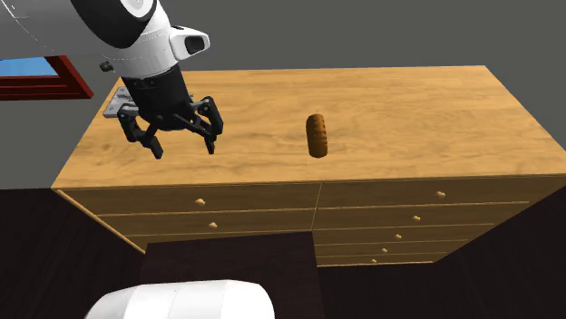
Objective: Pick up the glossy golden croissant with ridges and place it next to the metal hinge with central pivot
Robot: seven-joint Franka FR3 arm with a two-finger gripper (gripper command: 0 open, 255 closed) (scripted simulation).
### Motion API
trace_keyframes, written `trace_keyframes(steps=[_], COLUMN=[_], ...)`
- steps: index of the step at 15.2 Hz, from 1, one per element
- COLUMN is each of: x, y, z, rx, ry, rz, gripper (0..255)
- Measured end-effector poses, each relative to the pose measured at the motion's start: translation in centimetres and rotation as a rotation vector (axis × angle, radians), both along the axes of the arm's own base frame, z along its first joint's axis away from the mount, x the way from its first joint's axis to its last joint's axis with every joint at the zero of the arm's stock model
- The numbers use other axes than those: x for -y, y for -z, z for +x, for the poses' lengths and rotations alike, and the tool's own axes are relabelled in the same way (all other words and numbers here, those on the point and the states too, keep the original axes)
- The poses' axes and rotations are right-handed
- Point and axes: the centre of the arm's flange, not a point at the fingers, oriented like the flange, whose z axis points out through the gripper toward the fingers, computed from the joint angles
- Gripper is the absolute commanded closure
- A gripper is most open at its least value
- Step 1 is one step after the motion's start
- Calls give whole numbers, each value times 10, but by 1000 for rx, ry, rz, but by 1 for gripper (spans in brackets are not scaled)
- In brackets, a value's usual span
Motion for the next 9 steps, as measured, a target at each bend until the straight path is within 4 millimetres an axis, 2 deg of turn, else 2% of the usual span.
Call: trace_keyframes(steps=[3, 9], x=[10, 64], y=[6, 31], z=[11, 63], rx=[-2, -11], ry=[4, 24], rz=[4, 21], gripper=[0, 0])
